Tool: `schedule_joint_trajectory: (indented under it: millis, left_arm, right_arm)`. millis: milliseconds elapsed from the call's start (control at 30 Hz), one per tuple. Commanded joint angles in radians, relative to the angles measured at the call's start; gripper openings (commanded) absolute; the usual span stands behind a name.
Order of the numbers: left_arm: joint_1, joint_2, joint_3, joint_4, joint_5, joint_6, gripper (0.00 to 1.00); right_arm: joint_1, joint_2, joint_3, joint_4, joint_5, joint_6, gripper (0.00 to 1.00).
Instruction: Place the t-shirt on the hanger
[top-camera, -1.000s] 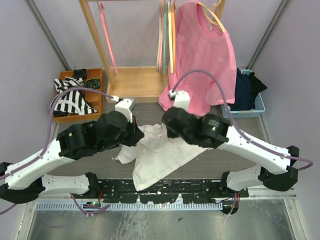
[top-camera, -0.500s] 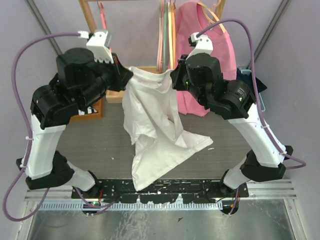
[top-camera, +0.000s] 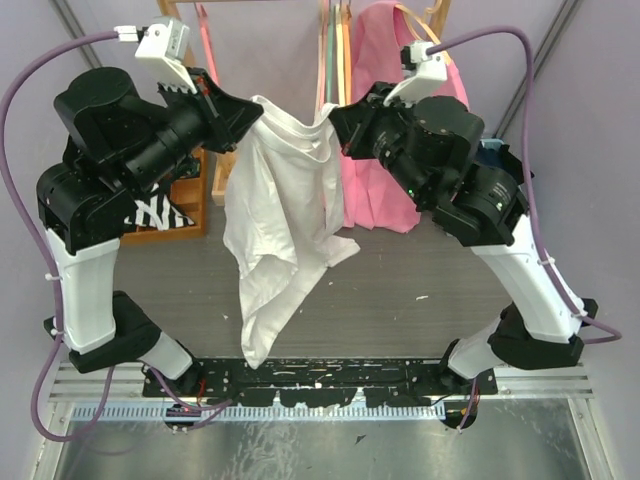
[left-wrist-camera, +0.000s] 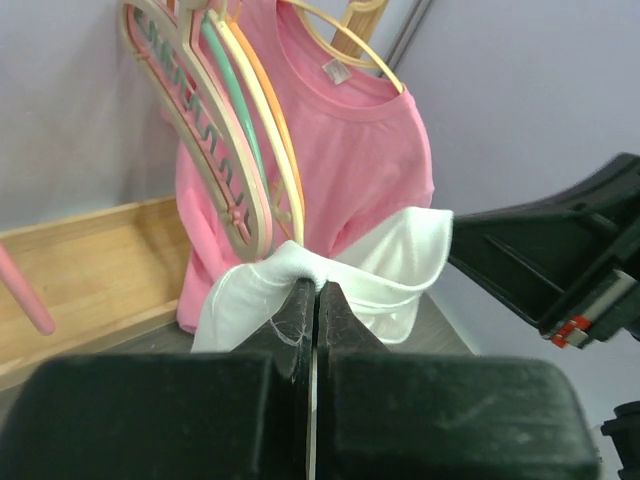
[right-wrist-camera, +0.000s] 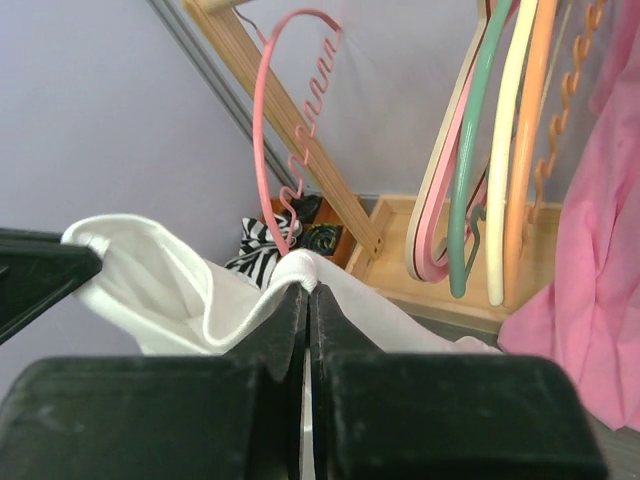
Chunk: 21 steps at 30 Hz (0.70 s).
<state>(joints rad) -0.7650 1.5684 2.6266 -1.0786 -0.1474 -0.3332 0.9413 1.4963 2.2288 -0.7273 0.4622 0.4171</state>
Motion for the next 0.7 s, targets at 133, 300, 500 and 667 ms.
schedule_joint_trajectory:
  millis: [133, 300, 500, 667]
  left_arm:
    - [0.221, -0.01, -0.037, 0.139, 0.333, -0.146, 0.0]
    - [0.281, -0.024, -0.115, 0.145, 0.446, -0.181, 0.0]
    - [0.3, -0.085, -0.287, 0.061, 0.494, -0.157, 0.0]
    - [0.299, -0.236, -0.665, 0.118, 0.526, -0.167, 0.0]
  right_arm:
    - [0.0, -0.143, -0.078, 0.186, 0.061, -0.069, 0.01]
    - [0.0, -0.196, -0.137, 0.151, 0.062, -0.049, 0.01]
    - [-0.001, -0.305, -0.36, 0.06, 0.074, 0.064, 0.01]
    - [0.0, -0.391, -0.636, 0.003, 0.028, 0.221, 0.01]
